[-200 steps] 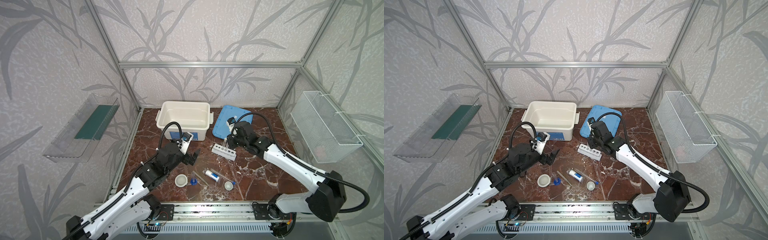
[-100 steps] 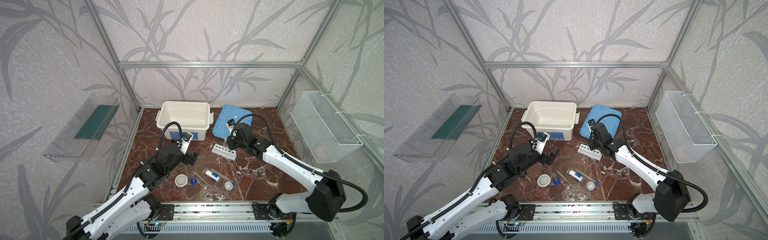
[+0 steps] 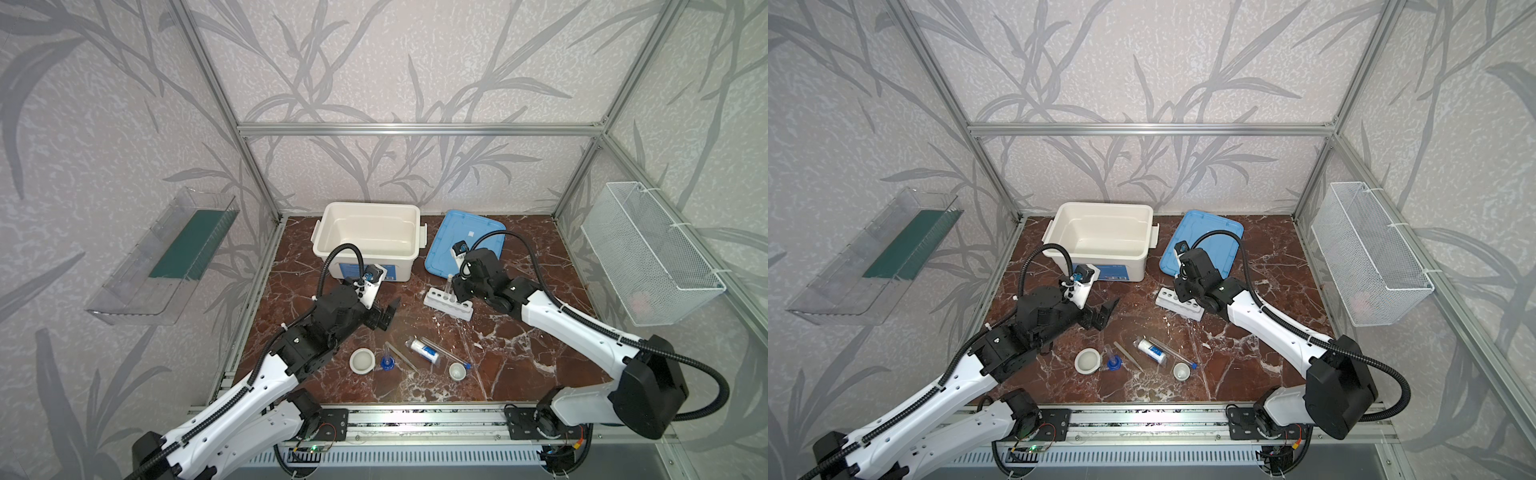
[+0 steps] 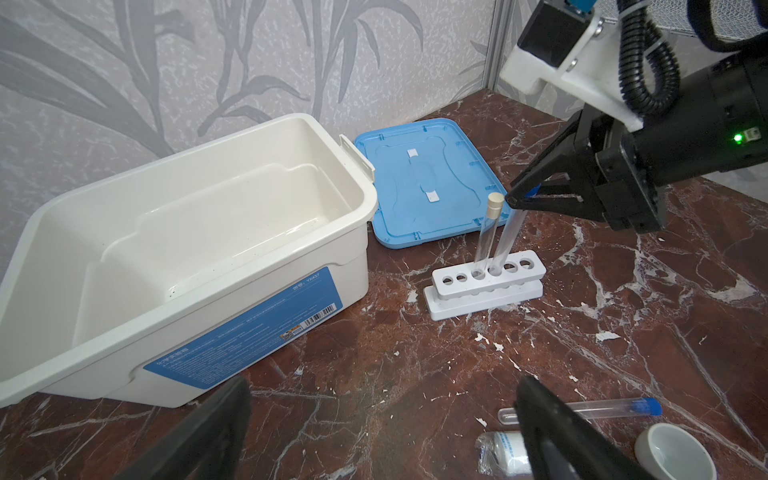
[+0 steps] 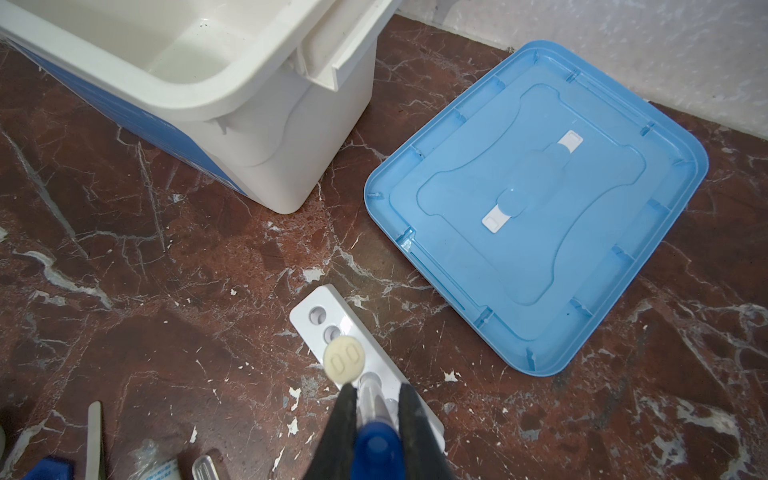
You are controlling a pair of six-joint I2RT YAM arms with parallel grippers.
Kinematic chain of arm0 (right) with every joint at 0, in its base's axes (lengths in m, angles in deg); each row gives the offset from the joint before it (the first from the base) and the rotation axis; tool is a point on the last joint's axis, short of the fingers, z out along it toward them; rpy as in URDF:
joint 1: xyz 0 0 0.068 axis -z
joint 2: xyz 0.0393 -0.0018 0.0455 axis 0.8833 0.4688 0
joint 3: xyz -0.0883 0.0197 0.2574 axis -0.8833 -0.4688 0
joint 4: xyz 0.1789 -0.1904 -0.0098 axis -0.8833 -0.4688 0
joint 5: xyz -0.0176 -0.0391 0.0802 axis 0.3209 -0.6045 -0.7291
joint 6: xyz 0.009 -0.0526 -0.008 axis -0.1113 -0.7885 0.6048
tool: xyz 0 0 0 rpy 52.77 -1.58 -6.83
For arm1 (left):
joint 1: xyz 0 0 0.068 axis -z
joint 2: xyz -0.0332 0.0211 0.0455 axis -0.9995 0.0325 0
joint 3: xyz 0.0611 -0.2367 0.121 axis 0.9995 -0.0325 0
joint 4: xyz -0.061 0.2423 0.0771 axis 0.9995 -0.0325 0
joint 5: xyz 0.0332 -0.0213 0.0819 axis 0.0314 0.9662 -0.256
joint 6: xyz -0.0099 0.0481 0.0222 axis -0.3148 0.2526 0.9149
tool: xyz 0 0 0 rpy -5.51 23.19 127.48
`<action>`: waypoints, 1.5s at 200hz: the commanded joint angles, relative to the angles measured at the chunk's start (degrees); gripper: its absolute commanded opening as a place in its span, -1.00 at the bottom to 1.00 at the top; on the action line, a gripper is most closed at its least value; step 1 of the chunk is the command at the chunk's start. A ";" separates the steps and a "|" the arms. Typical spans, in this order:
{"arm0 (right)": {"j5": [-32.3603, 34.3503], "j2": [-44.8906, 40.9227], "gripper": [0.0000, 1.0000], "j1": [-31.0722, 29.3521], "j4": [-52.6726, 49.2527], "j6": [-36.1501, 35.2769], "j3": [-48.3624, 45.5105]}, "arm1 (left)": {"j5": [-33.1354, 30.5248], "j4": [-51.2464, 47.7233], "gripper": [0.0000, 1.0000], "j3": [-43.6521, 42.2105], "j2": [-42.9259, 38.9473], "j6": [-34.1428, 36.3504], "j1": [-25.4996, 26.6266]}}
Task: Organize the chemistry lab equipment
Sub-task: 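Lower the tube into a rack hole beside the glass tube and open the right gripper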
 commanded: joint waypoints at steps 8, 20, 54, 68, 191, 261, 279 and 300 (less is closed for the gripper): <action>0.41 0.50 -0.88 -0.69 1.26 0.80 -0.88 | 0.09 -0.20 0.99 -0.41 -0.93 0.70 -0.36; 0.62 0.58 -0.85 -0.72 1.15 0.67 -0.94 | 0.15 -0.30 0.98 -0.40 -0.80 0.82 -0.31; 0.76 0.86 -0.83 -0.80 1.16 0.74 -1.32 | 0.34 -0.12 0.99 -0.40 -0.60 0.87 -0.36; 0.76 0.86 -0.83 -0.82 1.21 0.79 -1.33 | 0.35 -0.11 0.98 -0.34 -0.51 0.96 -0.35; 1.60 1.43 -0.68 -1.17 1.04 1.13 -1.68 | 0.82 -0.03 0.97 -0.39 -0.43 1.68 -0.36; 1.34 0.83 -0.39 -1.43 -0.06 0.99 -0.85 | 1.97 -0.44 0.97 -0.32 -0.31 2.67 -0.30; 1.29 0.09 -0.30 -1.43 -0.65 0.84 -0.48 | 2.80 -0.64 0.97 -0.14 -0.09 3.10 -0.36; 1.46 -1.54 -0.23 -1.45 -1.76 0.57 0.32 | 4.54 -1.04 0.96 0.08 0.37 4.21 -0.27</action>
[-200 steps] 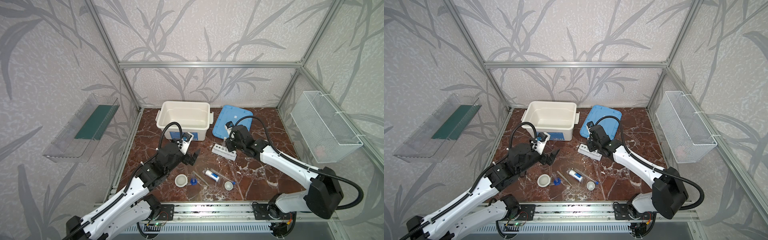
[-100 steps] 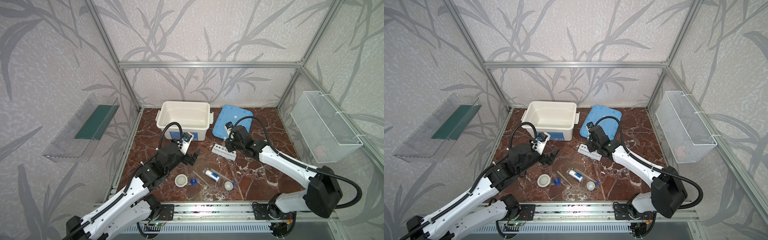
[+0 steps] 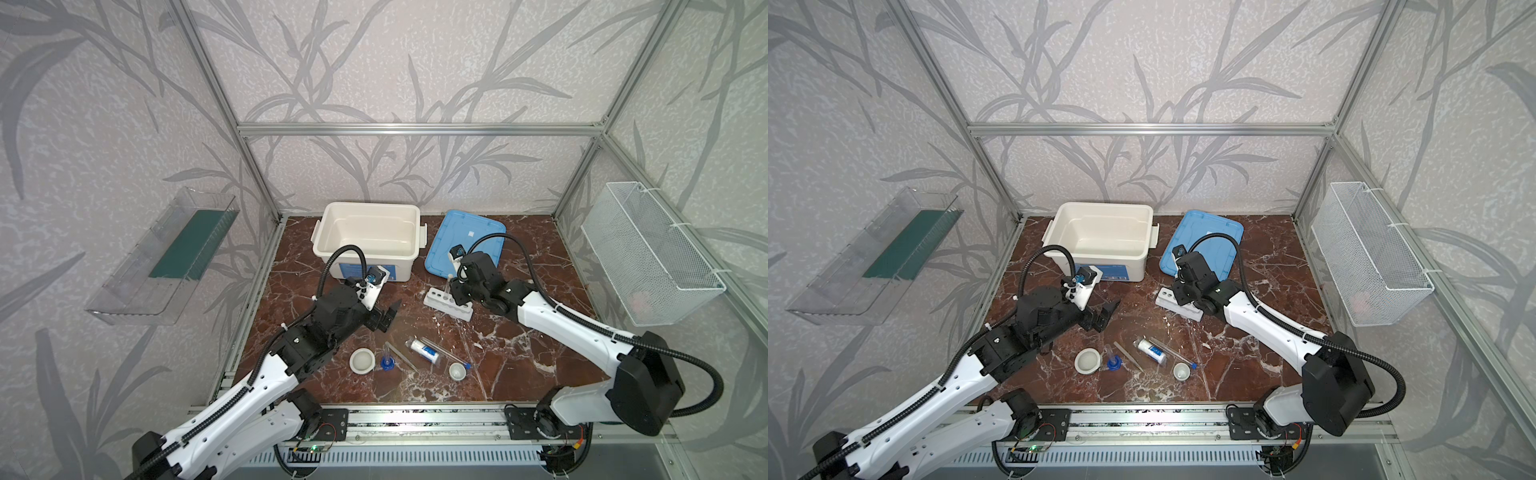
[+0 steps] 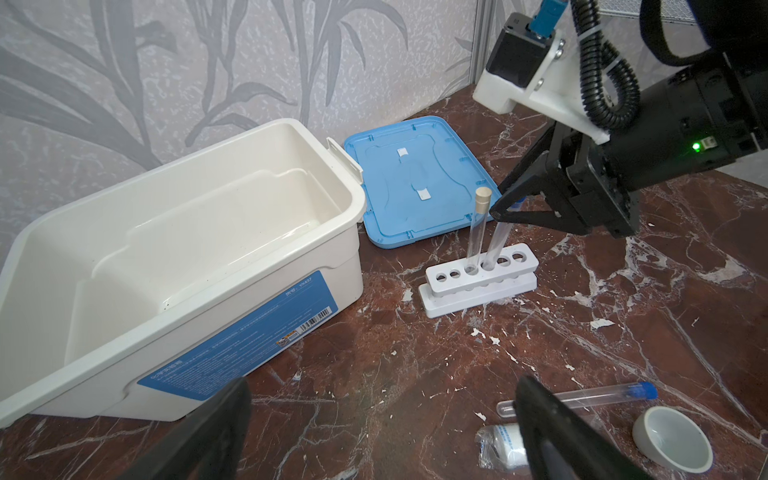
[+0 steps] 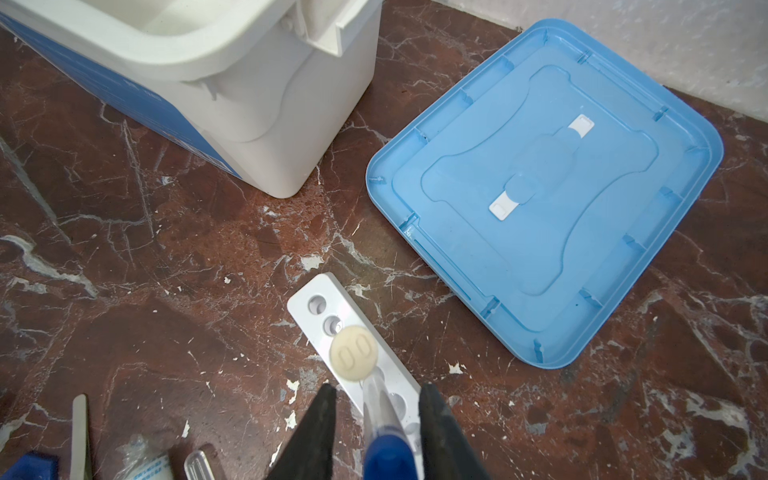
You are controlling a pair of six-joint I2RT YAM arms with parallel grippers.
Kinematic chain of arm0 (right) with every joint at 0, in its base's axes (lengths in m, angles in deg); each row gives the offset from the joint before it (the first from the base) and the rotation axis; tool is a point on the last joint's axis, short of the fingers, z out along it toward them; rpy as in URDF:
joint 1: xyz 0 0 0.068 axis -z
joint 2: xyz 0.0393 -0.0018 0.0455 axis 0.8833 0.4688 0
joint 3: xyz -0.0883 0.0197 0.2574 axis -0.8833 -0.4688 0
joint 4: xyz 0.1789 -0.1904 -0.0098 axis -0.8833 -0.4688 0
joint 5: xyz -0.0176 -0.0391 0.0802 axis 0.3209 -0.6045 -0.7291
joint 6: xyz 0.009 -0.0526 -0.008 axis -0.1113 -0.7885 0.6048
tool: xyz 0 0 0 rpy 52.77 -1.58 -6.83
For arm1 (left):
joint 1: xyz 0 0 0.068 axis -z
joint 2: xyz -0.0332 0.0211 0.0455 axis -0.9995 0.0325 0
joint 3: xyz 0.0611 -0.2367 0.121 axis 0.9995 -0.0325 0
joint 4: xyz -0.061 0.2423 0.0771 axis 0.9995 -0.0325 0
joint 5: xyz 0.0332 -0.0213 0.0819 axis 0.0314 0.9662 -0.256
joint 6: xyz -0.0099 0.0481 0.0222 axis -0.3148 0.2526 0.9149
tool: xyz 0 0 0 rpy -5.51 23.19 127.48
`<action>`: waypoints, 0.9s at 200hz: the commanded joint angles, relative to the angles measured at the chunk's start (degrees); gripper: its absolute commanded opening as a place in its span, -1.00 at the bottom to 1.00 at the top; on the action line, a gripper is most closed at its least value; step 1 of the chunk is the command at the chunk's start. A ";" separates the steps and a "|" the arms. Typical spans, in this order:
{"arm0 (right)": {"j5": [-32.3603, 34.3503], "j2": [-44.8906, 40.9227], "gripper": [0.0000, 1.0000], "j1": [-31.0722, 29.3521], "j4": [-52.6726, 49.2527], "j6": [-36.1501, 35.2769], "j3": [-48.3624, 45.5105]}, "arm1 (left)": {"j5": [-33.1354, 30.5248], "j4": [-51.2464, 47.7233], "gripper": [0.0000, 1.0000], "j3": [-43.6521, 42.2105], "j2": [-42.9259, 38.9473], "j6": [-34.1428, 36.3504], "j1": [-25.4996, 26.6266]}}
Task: Organize the chemistry lab equipment
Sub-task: 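Lower the tube into a rack hole beside the glass tube and open the right gripper, then move the left gripper down over the loose blue-capped tube while the right arm withdraws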
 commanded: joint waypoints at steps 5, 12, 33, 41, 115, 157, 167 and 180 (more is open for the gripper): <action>0.50 -3.16 -0.21 -0.38 -2.19 -0.21 1.58 | 3.01 -1.13 0.95 0.20 0.44 1.79 -0.22; 0.43 -3.97 -0.20 -0.40 -2.88 -0.37 1.99 | 3.86 -1.40 0.95 0.32 0.69 2.21 -0.18; 0.42 -6.36 -0.16 -0.39 -5.32 -0.95 3.87 | 7.16 -2.57 0.94 1.07 1.57 4.04 0.11; 0.42 -7.44 -0.15 -0.38 -6.06 -1.19 4.61 | 8.42 -2.88 0.94 1.34 2.00 4.48 0.26; -2.90 -19.41 -0.10 2.40 -10.78 -0.70 2.60 | 10.57 -9.00 0.91 5.56 12.18 12.83 7.50; -4.87 -26.27 -0.10 5.66 -12.75 1.31 -2.65 | 7.37 -9.95 0.89 7.23 21.18 18.86 12.98; -5.60 -27.63 -0.10 6.52 -12.75 1.75 -3.81 | 7.57 -9.45 0.89 7.56 22.98 19.66 13.42; -6.70 -28.95 -0.10 7.67 -12.91 2.18 -4.91 | 8.24 -8.46 0.88 8.39 25.21 19.86 13.98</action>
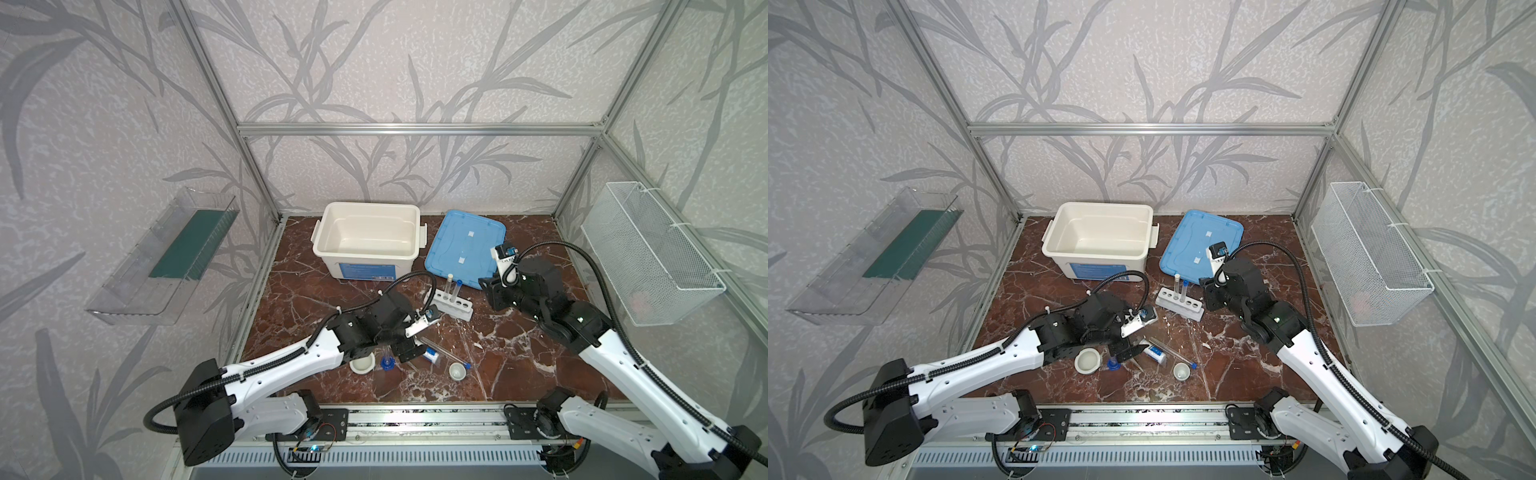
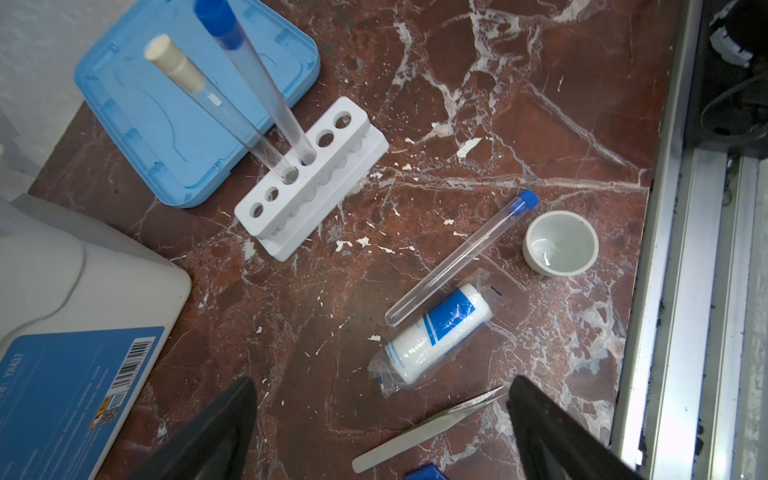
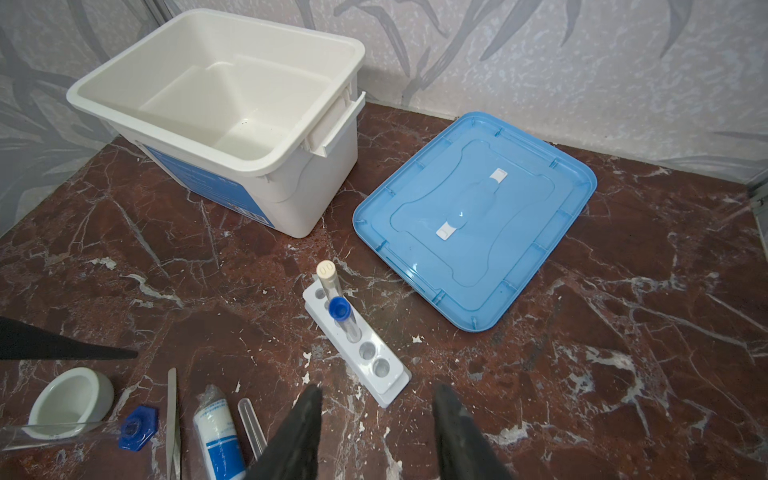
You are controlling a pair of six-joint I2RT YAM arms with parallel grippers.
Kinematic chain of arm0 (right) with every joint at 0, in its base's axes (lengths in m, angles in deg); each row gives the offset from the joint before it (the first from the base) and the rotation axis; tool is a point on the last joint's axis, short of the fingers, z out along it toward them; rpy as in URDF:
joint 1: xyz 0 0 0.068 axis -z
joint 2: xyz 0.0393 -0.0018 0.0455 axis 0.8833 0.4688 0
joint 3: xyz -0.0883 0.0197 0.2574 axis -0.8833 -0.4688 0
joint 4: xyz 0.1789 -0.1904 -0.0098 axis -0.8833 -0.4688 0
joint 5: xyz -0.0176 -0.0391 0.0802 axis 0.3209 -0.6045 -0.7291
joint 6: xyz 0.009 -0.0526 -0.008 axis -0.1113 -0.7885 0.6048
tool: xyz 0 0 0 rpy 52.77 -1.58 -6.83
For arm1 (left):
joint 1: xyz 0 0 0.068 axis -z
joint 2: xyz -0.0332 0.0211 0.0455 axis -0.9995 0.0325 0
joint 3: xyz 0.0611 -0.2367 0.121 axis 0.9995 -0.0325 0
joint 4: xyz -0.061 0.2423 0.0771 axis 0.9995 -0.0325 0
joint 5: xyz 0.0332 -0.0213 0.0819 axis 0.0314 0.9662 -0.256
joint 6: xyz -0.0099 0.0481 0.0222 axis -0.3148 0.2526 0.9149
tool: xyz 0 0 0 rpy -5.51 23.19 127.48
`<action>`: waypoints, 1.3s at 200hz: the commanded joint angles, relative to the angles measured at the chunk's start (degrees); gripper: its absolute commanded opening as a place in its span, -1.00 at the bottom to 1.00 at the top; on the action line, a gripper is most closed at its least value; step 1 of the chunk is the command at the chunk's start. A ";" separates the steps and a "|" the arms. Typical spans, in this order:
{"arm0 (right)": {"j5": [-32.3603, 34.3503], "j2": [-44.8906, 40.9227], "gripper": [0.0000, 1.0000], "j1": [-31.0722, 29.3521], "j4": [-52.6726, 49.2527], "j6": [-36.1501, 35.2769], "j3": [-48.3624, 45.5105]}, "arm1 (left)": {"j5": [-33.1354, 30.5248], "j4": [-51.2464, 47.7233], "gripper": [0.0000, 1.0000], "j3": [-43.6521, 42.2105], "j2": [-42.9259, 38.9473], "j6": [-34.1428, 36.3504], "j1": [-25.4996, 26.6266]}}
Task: Organize the chemistry lab equipment
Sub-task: 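Move the left gripper down over the loose blue-capped tube while the right arm withdraws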
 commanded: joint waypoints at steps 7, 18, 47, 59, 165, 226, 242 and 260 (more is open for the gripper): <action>-3.14 -3.02 -0.10 2.28 -1.72 1.77 -2.34 | 0.10 0.41 0.88 3.15 3.77 4.03 1.10; -3.87 -3.73 -0.10 3.11 -1.68 2.06 -2.90 | 0.57 1.82 0.88 4.02 5.62 4.22 1.60; -5.73 -5.07 -0.11 5.43 -1.31 2.29 -3.89 | 1.15 3.12 0.86 7.22 11.56 5.68 3.18; -6.54 -5.56 -0.11 6.42 -1.02 2.33 -4.22 | 1.38 4.23 0.83 7.95 13.89 6.05 3.33; -8.37 -8.08 -0.12 9.13 0.24 2.25 -6.43 | 6.87 6.57 0.77 12.64 25.72 7.43 3.35; -9.36 -8.61 -0.12 9.98 1.07 1.62 -7.32 | 8.49 4.55 0.74 13.95 29.66 8.07 3.42; -9.79 -8.26 -0.12 10.16 1.25 1.73 -7.50 | 8.19 4.15 0.73 13.96 30.11 8.33 3.42; -10.02 -8.08 -0.13 10.24 1.90 2.09 -7.85 | 7.59 3.96 0.73 14.12 30.64 8.68 3.41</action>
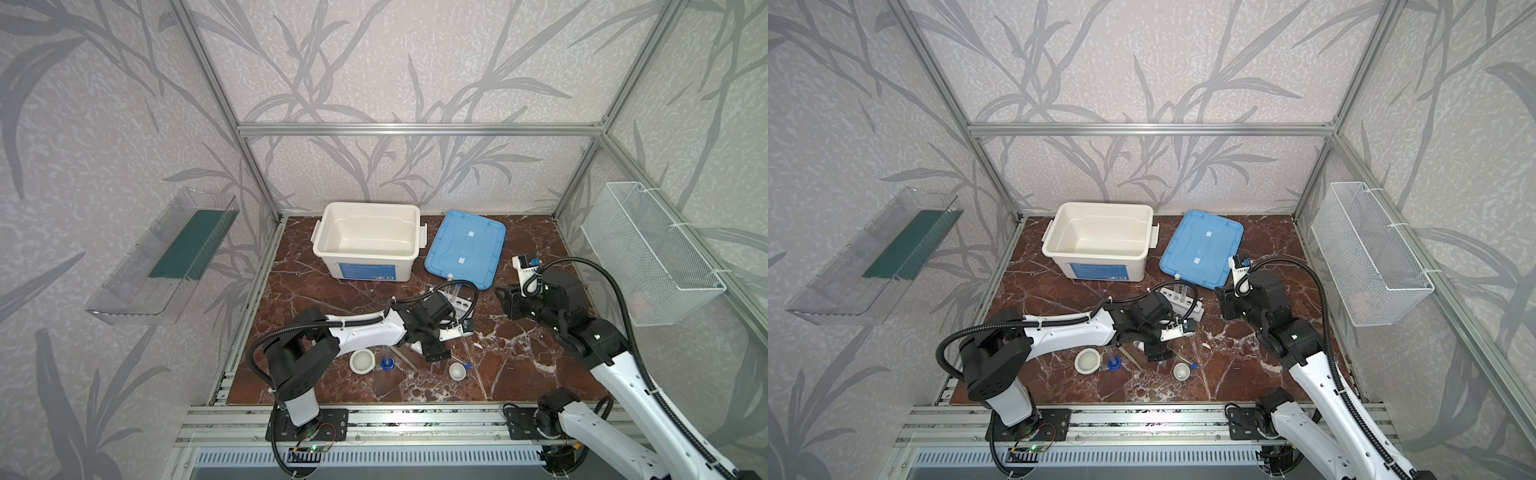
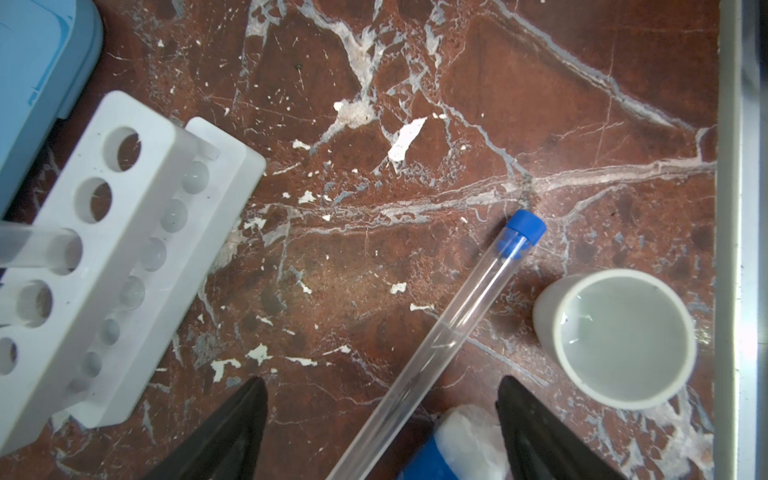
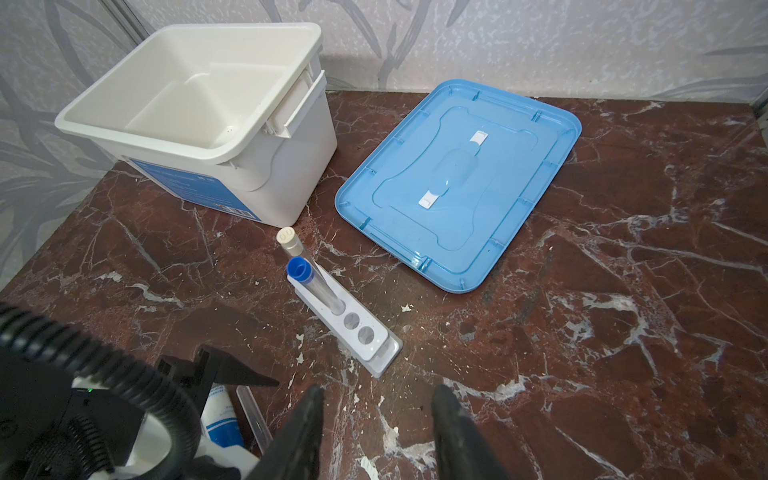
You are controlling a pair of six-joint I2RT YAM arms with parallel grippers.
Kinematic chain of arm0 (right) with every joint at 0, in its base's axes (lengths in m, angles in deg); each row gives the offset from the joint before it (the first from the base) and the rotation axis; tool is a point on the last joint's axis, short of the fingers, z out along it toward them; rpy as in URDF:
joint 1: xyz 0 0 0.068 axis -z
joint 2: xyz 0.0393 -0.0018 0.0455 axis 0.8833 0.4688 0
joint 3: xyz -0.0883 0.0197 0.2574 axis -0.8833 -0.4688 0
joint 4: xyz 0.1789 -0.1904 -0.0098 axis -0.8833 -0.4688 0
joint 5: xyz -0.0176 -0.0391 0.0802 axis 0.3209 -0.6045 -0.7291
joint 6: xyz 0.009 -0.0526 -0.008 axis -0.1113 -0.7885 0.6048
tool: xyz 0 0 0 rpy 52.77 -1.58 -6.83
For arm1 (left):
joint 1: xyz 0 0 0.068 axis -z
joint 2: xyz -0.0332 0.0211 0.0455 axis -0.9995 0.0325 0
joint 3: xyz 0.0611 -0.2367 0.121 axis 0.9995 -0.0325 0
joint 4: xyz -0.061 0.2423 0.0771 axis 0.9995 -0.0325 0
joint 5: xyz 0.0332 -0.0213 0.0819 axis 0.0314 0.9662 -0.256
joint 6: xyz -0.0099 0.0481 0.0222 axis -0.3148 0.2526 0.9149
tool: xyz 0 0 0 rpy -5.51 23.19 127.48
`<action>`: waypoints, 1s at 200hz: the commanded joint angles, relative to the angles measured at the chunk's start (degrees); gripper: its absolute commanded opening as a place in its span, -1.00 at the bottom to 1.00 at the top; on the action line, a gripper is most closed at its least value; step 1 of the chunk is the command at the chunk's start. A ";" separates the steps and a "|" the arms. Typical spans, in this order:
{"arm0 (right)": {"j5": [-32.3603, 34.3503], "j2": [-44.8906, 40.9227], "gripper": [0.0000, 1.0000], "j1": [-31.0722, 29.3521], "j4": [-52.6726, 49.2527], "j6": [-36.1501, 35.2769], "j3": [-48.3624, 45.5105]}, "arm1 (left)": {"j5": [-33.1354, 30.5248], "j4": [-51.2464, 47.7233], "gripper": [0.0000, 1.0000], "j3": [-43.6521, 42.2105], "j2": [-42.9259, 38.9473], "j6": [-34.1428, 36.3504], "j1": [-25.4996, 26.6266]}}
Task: Organize the chemistry lab equipment
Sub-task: 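Move the left gripper down over the loose blue-capped tube while the right arm withdraws, then align the left gripper along the blue-capped tube and close on it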
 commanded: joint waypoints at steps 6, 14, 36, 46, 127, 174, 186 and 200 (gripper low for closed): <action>-1.09 -0.03 -0.14 0.38 1.99 0.37 -0.86 | 0.26 -1.45 0.73 1.69 1.14 2.00 0.25; -1.23 0.07 -0.15 0.40 2.17 0.41 -0.83 | 0.09 -1.53 0.73 1.70 1.53 2.01 0.25; -1.60 0.42 -0.21 0.39 2.51 0.43 -0.79 | -0.39 -1.75 0.71 1.80 2.38 1.97 0.33; -1.35 0.45 -0.22 0.46 2.78 0.45 -0.95 | -0.53 -1.71 0.70 1.74 2.63 1.78 0.35; -1.63 0.33 -0.40 0.56 3.14 0.61 -0.96 | -3.24 -2.11 0.63 2.04 5.40 2.57 1.20; -1.63 0.09 -0.49 0.68 3.24 0.58 -1.13 | -3.67 -1.88 0.58 2.62 7.05 2.39 1.65; -1.47 -0.05 -0.51 0.65 3.32 0.58 -1.14 | -3.66 -1.89 0.56 2.75 7.32 2.34 1.82; -1.30 -0.27 -0.54 0.65 3.22 0.62 -1.13 | -3.64 -1.94 0.54 2.84 7.59 2.41 1.92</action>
